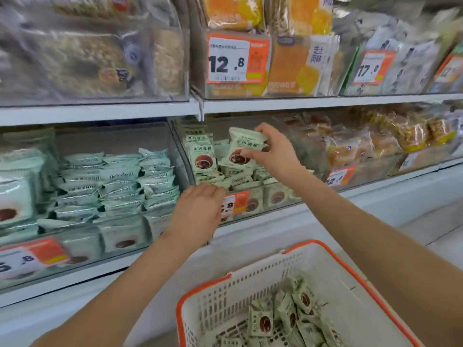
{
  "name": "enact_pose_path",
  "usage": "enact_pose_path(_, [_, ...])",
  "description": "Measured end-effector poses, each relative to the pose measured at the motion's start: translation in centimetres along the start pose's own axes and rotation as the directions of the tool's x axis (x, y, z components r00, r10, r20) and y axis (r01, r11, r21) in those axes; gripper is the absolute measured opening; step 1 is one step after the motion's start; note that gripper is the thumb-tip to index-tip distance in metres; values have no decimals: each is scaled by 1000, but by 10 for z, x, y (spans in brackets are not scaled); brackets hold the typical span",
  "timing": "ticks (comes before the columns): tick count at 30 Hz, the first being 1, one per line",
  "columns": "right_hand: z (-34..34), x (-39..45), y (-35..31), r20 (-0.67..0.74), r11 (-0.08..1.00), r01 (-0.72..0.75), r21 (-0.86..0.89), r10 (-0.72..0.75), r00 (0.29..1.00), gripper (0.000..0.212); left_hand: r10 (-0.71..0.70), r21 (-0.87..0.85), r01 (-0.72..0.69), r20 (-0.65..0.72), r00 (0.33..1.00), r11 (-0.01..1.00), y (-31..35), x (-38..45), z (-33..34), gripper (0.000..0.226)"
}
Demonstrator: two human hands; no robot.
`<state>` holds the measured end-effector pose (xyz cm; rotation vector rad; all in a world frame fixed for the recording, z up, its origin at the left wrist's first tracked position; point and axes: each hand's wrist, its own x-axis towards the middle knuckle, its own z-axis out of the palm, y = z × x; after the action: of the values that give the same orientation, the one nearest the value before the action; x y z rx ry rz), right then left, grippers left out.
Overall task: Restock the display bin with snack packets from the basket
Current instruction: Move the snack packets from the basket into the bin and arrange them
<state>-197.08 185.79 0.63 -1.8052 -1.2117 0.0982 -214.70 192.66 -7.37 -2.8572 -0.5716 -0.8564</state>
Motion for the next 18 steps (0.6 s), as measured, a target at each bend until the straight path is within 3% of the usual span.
enact_pose_path(3, [35,29,-2,170,991,43,-126,-21,985,42,116,65,-113,-45,992,992,-13,-2,12,63])
enact_pose_path(7, [71,43,3,326,973,109,-203,-37,945,50,159,53,-157,-48,986,986,-21,-4,12,65])
enact_pose_path(9, [79,43,10,280,971,107,-215,-43,959,50,159,41,-158,-43,986,987,-21,-4,12,64])
enact_pose_path(12, [83,39,17,190,996,24,-84,-8,982,59,180,16,-179,-49,982,984,-22,-5,15,62])
enact_pose_path(18, [77,26,24,146,999,-49,-13,51,988,72,239,7,-240,-118,964,971,-25,-13,19,60])
